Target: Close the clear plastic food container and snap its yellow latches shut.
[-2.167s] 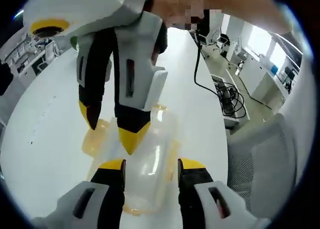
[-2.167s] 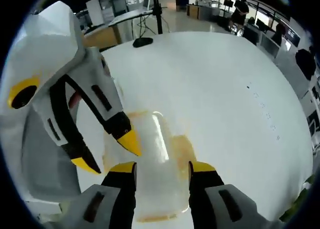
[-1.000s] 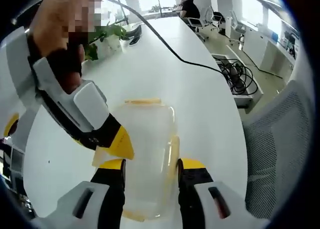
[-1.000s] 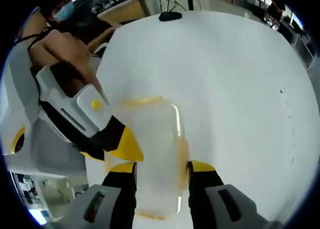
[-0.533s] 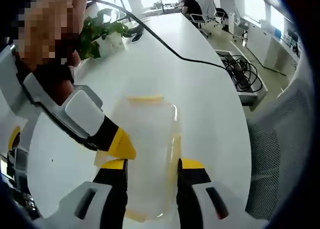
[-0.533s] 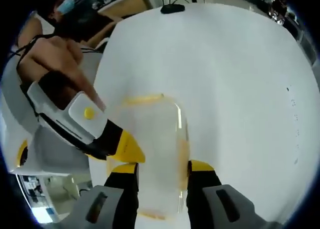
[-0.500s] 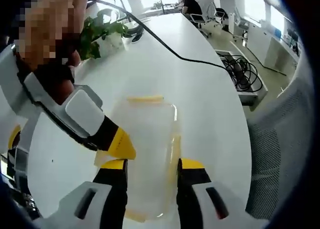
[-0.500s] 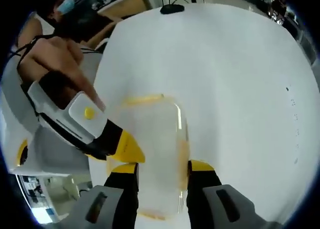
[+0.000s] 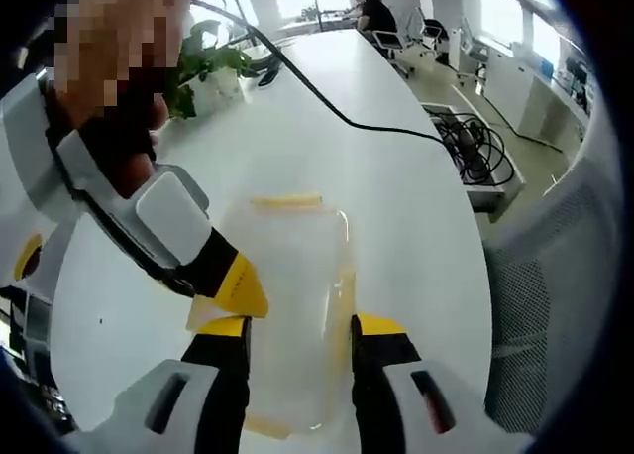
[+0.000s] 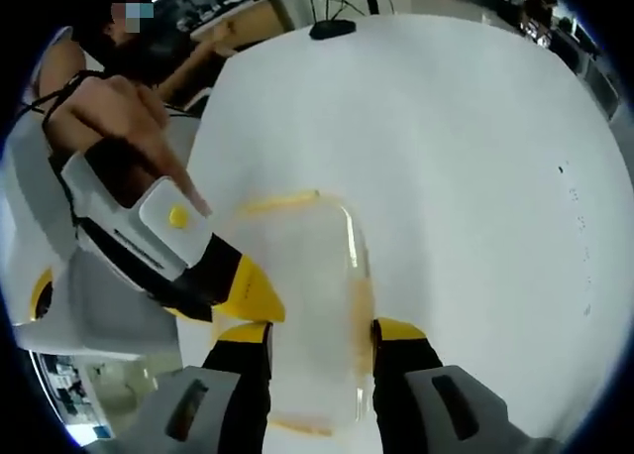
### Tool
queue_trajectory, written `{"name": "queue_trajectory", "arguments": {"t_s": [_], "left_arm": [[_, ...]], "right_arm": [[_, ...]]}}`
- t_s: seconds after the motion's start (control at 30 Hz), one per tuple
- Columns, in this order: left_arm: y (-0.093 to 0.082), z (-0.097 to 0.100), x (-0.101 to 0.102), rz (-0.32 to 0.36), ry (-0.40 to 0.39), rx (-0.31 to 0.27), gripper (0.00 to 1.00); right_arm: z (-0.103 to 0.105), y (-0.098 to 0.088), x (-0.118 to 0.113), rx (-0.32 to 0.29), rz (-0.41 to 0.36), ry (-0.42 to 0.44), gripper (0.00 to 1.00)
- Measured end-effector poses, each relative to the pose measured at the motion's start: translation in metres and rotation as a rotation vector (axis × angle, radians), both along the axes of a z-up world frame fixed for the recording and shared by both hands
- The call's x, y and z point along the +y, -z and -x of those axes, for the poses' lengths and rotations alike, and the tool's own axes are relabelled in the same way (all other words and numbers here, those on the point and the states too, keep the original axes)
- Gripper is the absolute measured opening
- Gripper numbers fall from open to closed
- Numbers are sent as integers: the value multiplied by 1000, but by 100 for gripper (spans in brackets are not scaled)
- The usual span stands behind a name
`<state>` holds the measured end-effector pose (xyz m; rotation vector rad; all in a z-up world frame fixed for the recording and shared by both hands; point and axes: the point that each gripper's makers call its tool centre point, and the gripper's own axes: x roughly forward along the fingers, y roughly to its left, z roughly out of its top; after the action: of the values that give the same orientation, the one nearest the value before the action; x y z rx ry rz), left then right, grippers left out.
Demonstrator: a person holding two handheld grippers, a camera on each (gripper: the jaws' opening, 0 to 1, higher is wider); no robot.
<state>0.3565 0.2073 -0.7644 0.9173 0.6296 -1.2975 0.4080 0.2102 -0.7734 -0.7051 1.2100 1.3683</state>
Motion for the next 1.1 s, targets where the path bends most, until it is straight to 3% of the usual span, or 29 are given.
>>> {"name": "queue_trajectory", "arguments": {"t_s": [0.13,0.23,1.1], "left_arm": [[-1,1,-1,2,-20,24,40],[-1,4,0,4,-20,46,47],[0,-9,24,-54,13,56,65]], "right_arm": [[-3,-1,-3,-28,-10,23,42],[-3,0,-4,-41,7,25,44],[16,-11,-26,-96,13,46,62]]}}
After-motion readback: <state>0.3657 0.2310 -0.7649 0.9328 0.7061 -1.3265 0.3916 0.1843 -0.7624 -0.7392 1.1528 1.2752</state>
